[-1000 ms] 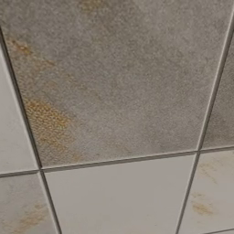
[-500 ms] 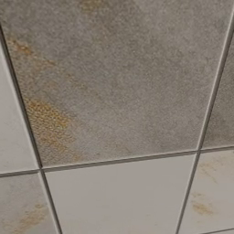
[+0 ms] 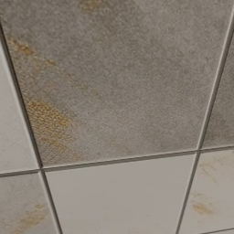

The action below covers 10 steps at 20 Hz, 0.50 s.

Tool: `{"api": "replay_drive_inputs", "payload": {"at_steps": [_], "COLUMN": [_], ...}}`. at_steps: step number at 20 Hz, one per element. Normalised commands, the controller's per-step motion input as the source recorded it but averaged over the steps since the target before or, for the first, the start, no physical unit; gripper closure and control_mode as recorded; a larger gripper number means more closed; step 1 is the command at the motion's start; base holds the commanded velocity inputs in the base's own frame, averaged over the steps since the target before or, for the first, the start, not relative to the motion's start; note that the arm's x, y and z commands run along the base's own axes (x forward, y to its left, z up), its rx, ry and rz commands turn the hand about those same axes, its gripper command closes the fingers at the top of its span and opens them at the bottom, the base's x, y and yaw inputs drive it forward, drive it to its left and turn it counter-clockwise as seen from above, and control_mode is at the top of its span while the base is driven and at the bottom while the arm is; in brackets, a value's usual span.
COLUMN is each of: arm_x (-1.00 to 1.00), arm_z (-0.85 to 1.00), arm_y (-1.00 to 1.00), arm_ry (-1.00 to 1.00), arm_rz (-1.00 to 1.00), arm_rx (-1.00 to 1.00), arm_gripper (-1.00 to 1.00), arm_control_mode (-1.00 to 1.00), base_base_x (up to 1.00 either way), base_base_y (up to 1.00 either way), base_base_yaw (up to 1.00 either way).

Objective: Take the smaller bowl and place it next to the appetizer plate on the dining counter , and place the larger bowl next to the plate with cooked food.

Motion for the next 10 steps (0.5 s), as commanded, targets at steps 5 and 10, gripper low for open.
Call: {"api": "replay_drive_inputs", "payload": {"at_steps": [5,10], "arm_x": [0.71,0.6], "arm_z": [-0.55,-0.47], "arm_y": [-0.05,0.0], "arm_ry": [-0.15,-0.1], "arm_rz": [0.03,0.01], "arm_rx": [0.01,0.0], "arm_gripper": [1.0,1.0], "arm_control_mode": [-1.0,-1.0], "base_base_x": [0.0,0.0], "base_base_y": [0.0,0.0], "base_base_yaw": [0.0,0.0]}}
